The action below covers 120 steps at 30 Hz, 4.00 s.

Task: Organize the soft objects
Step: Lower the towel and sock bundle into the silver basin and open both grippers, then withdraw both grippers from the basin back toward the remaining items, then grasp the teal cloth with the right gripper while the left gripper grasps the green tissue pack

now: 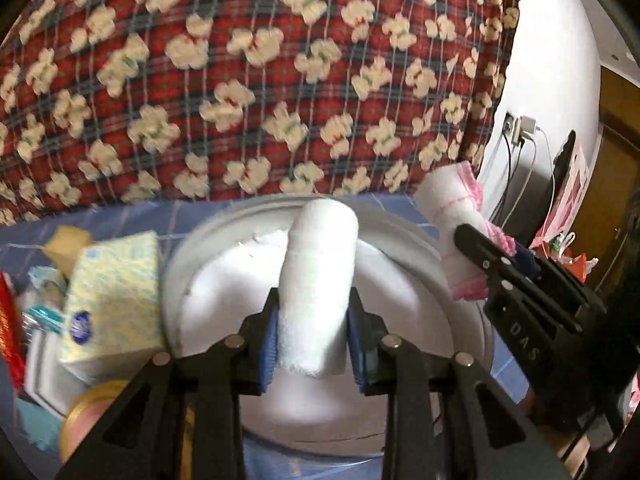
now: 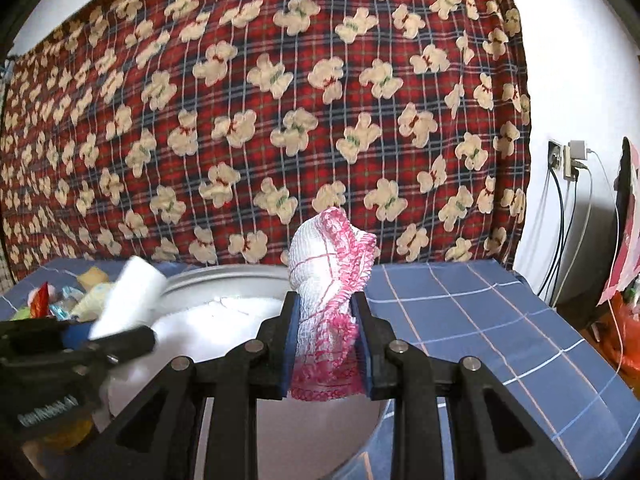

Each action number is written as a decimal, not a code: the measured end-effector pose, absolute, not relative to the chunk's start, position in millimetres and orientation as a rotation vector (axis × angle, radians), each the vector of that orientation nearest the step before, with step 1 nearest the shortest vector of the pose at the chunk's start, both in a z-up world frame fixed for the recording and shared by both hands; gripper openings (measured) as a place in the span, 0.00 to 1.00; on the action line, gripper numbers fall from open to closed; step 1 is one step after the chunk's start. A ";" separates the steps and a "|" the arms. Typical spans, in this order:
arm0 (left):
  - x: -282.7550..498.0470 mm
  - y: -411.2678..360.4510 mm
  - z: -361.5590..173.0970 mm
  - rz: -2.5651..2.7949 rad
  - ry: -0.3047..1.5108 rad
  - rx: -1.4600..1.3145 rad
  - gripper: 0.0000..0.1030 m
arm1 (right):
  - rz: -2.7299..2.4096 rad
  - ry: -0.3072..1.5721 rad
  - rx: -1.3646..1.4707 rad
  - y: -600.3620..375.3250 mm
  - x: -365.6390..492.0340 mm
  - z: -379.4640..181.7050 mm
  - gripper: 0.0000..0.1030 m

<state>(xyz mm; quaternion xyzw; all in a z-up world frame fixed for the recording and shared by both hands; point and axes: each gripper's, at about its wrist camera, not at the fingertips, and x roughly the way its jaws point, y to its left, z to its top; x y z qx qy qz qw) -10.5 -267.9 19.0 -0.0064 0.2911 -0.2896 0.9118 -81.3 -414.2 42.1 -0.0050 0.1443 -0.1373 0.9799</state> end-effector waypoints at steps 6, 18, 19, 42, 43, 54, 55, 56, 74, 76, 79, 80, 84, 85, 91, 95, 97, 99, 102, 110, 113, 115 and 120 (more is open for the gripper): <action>-3.4 -277.1 6.5 -0.589 0.645 0.007 0.28 | -0.270 0.373 0.006 -417.3 -69.6 32.3 0.27; -2.5 -276.9 3.5 -0.567 0.632 0.040 0.41 | -0.189 0.476 0.046 -416.9 -56.1 18.6 0.58; -2.5 -273.9 5.1 -0.561 0.626 0.024 0.48 | -0.194 0.482 0.062 -417.9 -55.9 17.8 0.58; -51.2 -228.9 19.0 -0.372 0.297 0.132 1.00 | -0.319 0.166 0.090 -423.8 -96.1 41.3 0.79; -52.7 -226.8 18.4 -0.364 0.290 0.138 1.00 | -0.330 0.149 0.082 -421.7 -98.6 41.9 0.79; -54.5 -181.4 14.4 -0.321 0.296 0.103 1.00 | -0.395 0.060 0.007 -392.6 -121.5 42.7 0.79; -54.0 -176.3 13.7 -0.313 0.297 0.107 1.00 | -0.395 0.069 -0.006 -388.9 -121.2 41.7 0.79; -54.0 -172.6 13.0 -0.306 0.298 0.111 1.00 | -0.397 0.071 -0.011 -386.3 -121.6 41.0 0.79; -36.2 -103.1 4.6 -0.213 0.343 0.088 1.00 | -0.268 0.144 0.010 -318.5 -117.5 32.2 0.79; -33.0 -95.1 3.7 -0.206 0.352 0.077 1.00 | -0.240 0.149 -0.002 -306.3 -114.8 31.2 0.79; -29.9 -82.1 3.0 -0.184 0.353 0.070 1.00 | -0.187 0.163 -0.011 -286.4 -109.7 29.6 0.79; -28.6 -77.0 2.7 -0.174 0.352 0.075 1.00 | -0.167 0.174 -0.012 -279.1 -106.6 28.5 0.79; -21.7 -57.0 2.1 -0.141 0.357 0.078 1.00 | -0.122 0.196 -0.016 -257.7 -98.5 25.3 0.79; -19.9 -52.9 2.0 -0.136 0.361 0.076 1.00 | -0.113 0.199 -0.022 -252.6 -97.0 25.0 0.79; -3.0 -7.6 0.1 -0.059 0.389 0.043 1.00 | -0.044 0.228 -0.065 -221.2 -90.7 21.9 0.79; 9.7 24.0 -1.6 0.013 0.408 0.013 1.00 | 0.009 0.270 -0.097 -201.3 -84.0 17.7 0.79; 15.7 37.6 -3.5 0.045 0.425 -0.004 1.00 | 0.036 0.286 -0.112 -192.0 -81.5 15.6 0.79; 21.4 51.1 -5.3 0.068 0.443 -0.027 1.00 | 0.071 0.304 -0.135 -179.1 -78.5 13.5 0.79; 27.0 64.7 -7.5 0.094 0.463 -0.044 1.00 | 0.118 0.328 -0.180 -160.1 -76.4 9.8 0.79; 35.0 101.4 -11.7 0.171 0.494 -0.111 1.00 | 0.236 0.483 -0.341 -105.8 -51.1 -10.4 0.60; 36.4 112.4 -13.2 0.181 0.502 -0.135 1.00 | 0.278 0.577 -0.359 -95.2 -34.5 -19.3 0.59; 37.6 118.1 -14.6 0.188 0.511 -0.151 1.00 | 0.293 0.620 -0.375 -90.6 -25.4 -26.5 0.59; 39.9 123.4 -16.5 0.181 0.534 -0.184 1.00 | 0.316 0.752 -0.408 -79.4 -4.2 -42.1 0.58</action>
